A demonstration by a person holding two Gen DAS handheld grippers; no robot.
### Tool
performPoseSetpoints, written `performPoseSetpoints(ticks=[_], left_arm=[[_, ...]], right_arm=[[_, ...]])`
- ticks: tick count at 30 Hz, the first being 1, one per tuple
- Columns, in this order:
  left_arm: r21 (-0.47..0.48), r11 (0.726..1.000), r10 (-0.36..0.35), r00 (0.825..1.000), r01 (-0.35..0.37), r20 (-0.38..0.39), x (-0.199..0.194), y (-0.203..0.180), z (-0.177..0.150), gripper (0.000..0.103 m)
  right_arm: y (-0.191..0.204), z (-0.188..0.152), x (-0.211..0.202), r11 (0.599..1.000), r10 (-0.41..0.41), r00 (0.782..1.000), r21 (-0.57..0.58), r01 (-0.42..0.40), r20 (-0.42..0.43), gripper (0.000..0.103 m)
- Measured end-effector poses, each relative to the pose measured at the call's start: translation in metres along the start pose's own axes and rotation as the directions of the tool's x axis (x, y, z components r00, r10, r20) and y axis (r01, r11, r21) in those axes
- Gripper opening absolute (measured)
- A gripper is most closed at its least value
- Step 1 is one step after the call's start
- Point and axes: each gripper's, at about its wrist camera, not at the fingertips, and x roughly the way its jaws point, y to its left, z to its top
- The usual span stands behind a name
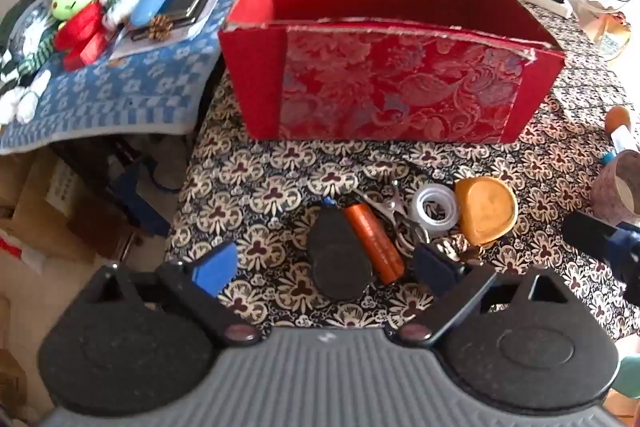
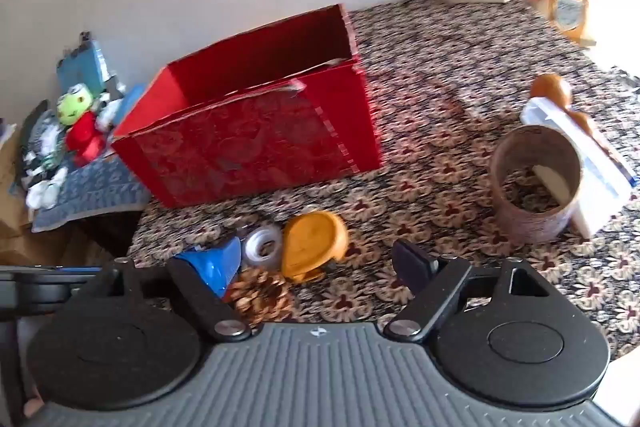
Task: Organize rigid objects
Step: 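Move the right tool toward the pine cone in the object cluster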
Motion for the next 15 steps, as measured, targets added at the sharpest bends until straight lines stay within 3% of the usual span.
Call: performPoseSetpoints(ticks=[6,15], left_arm=[[0.001,1.0,-0.009,0.999,0.009,-0.033,0.005,-0.002,-0.009,0.094],[-0.005,0.995,0.102,0.994,-0.102,-0.031,0.002,-0.034,-0.003,0.094]], right_arm=[[-0.003,0.004,0.013,1.0,0.026,0.998,0.006,-0.026,-0.055,0.067],[-0.03,0.011,0.01,0.993,0.097,0.988,-0.052,-0.104,-0.118,0.06]])
